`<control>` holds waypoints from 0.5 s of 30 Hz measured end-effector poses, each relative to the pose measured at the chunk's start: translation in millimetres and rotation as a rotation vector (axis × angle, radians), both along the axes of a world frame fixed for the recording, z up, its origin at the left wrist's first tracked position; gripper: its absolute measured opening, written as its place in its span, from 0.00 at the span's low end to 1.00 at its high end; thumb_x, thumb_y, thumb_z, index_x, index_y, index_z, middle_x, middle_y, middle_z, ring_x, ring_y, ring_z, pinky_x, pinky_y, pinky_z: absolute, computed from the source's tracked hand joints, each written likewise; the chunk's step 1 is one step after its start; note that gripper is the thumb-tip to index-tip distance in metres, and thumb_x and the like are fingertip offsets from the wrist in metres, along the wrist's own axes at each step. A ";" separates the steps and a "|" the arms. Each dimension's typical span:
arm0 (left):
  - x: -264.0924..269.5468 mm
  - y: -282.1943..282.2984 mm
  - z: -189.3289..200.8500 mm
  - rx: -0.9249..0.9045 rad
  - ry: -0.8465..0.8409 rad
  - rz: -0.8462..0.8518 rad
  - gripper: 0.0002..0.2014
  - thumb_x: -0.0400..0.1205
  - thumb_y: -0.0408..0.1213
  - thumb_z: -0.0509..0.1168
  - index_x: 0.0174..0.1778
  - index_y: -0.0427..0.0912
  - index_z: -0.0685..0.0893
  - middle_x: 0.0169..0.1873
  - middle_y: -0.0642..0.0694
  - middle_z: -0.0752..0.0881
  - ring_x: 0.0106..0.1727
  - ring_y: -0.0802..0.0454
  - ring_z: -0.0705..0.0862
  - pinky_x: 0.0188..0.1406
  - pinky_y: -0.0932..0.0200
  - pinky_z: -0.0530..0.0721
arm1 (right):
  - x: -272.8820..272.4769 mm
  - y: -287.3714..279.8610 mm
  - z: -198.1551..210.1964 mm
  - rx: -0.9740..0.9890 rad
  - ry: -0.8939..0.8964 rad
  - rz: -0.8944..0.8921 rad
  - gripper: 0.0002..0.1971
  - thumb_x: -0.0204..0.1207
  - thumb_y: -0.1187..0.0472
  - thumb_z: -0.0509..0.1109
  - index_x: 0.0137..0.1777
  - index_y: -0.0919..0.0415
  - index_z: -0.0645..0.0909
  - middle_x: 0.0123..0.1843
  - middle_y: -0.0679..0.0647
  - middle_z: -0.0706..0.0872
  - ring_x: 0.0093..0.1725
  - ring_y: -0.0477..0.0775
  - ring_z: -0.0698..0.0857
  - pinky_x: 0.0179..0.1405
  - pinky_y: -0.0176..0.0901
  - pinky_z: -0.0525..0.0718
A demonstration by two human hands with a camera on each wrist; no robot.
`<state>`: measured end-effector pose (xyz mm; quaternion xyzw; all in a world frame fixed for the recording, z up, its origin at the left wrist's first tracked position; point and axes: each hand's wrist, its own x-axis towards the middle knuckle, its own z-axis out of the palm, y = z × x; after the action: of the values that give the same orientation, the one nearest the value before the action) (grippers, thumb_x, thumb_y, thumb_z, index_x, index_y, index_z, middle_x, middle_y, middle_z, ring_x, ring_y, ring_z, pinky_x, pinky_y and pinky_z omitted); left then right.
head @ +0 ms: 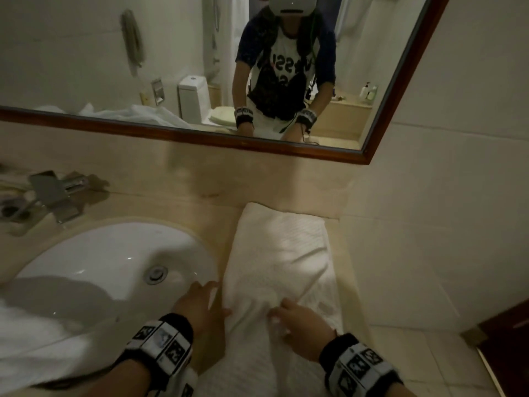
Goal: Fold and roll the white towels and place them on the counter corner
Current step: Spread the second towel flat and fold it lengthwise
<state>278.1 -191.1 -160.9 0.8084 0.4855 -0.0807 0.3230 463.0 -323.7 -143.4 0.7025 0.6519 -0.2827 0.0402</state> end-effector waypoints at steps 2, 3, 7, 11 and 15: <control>2.6 -11.5 0.0 -0.024 -0.091 0.021 0.18 0.75 0.56 0.68 0.53 0.49 0.78 0.46 0.49 0.77 0.50 0.50 0.81 0.48 0.62 0.80 | -8.1 -3.6 -3.3 0.077 -0.066 -0.018 0.13 0.80 0.67 0.58 0.63 0.62 0.76 0.65 0.60 0.74 0.60 0.62 0.80 0.55 0.46 0.76; 4.4 -18.4 1.4 -0.055 -0.122 -0.005 0.11 0.76 0.54 0.68 0.41 0.53 0.77 0.38 0.53 0.77 0.42 0.54 0.80 0.39 0.66 0.78 | -8.5 -7.7 -3.8 0.176 -0.046 -0.036 0.11 0.80 0.65 0.56 0.57 0.63 0.78 0.61 0.60 0.76 0.56 0.61 0.81 0.49 0.43 0.74; 8.8 -25.6 -1.4 -0.066 -0.119 -0.017 0.18 0.78 0.52 0.67 0.28 0.54 0.68 0.28 0.56 0.73 0.31 0.58 0.73 0.30 0.66 0.69 | 1.4 -42.5 15.6 0.720 0.280 -0.218 0.08 0.70 0.60 0.52 0.37 0.51 0.73 0.45 0.46 0.78 0.42 0.44 0.77 0.41 0.34 0.76; 12.4 -22.2 -7.0 -0.047 -0.042 -0.038 0.22 0.77 0.56 0.65 0.24 0.50 0.66 0.25 0.53 0.70 0.27 0.58 0.70 0.25 0.64 0.65 | 32.1 -79.7 -14.1 0.620 0.114 -0.322 0.13 0.66 0.67 0.58 0.27 0.47 0.73 0.39 0.36 0.75 0.34 0.33 0.74 0.34 0.25 0.70; 14.2 -28.4 -5.8 -0.058 -0.022 -0.072 0.22 0.78 0.56 0.64 0.25 0.50 0.64 0.24 0.54 0.69 0.26 0.60 0.68 0.23 0.69 0.63 | 33.7 -86.5 -29.6 0.466 -0.069 -0.187 0.03 0.49 0.58 0.67 0.23 0.47 0.76 0.35 0.38 0.75 0.36 0.42 0.70 0.23 0.30 0.72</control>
<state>292.3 -219.6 -166.7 0.8166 0.4498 -0.0975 0.3484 496.7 -410.1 -173.1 0.7594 0.6297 -0.1034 -0.1271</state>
